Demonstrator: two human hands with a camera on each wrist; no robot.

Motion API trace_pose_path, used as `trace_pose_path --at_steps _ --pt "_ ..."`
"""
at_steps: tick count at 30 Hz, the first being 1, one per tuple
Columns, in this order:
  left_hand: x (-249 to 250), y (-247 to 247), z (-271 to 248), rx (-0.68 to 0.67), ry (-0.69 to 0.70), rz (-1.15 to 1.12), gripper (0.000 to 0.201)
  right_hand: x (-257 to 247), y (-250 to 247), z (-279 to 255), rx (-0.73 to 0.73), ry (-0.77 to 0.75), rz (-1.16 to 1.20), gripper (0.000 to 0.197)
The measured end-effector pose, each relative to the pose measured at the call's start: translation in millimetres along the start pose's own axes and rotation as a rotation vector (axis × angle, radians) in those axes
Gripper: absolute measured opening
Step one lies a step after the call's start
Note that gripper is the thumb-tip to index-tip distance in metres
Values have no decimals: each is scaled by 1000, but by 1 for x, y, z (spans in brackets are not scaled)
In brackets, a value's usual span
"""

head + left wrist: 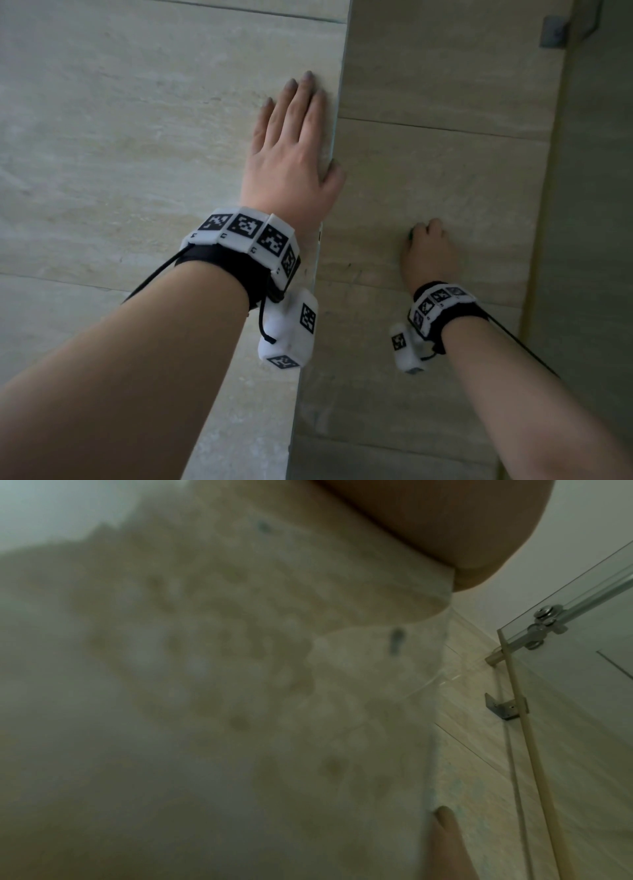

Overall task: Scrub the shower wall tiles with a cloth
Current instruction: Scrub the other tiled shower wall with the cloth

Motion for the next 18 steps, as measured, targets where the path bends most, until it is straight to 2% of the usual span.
trace_pose_path --at_steps 2,3,4,6,8,9,12,13,14,16,18 --pt "0 0 0 -6 -4 1 73 -20 10 -9 -90 -251 -59 25" --pt "0 1 0 -12 -4 3 73 -21 10 -12 -104 -336 -88 27" --pt "-1 1 0 -15 -3 4 74 -16 9 -12 -115 -355 -92 26" --pt "0 2 -1 -8 1 0 74 -1 4 -12 -112 -180 -50 14" --pt "0 2 -1 0 3 -4 73 6 6 -17 -132 28 -43 13" --pt "0 2 -1 0 1 -2 73 -1 11 -18 -177 9 -38 16" --pt "-1 2 -1 0 6 2 73 -33 25 -26 -321 -320 -56 21" --pt "-1 2 -1 -1 7 4 73 -31 26 -26 -323 -346 -67 25" --pt "-1 3 -1 0 8 5 73 -25 26 -25 -290 -334 -87 27" --pt "-1 2 -1 0 14 7 74 -17 20 -29 -289 -182 -66 20" --pt "-1 2 -1 -5 12 9 74 -15 20 -31 -303 -71 -77 22"
Point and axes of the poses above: each hand's wrist, its own z-axis towards the middle knuckle, its own y-axis out of the palm, x = y × z, the point moved 7 cm from there along z, towards the middle knuckle, and after that the axes turned 14 degrees about -y, right-handed, at the moved point
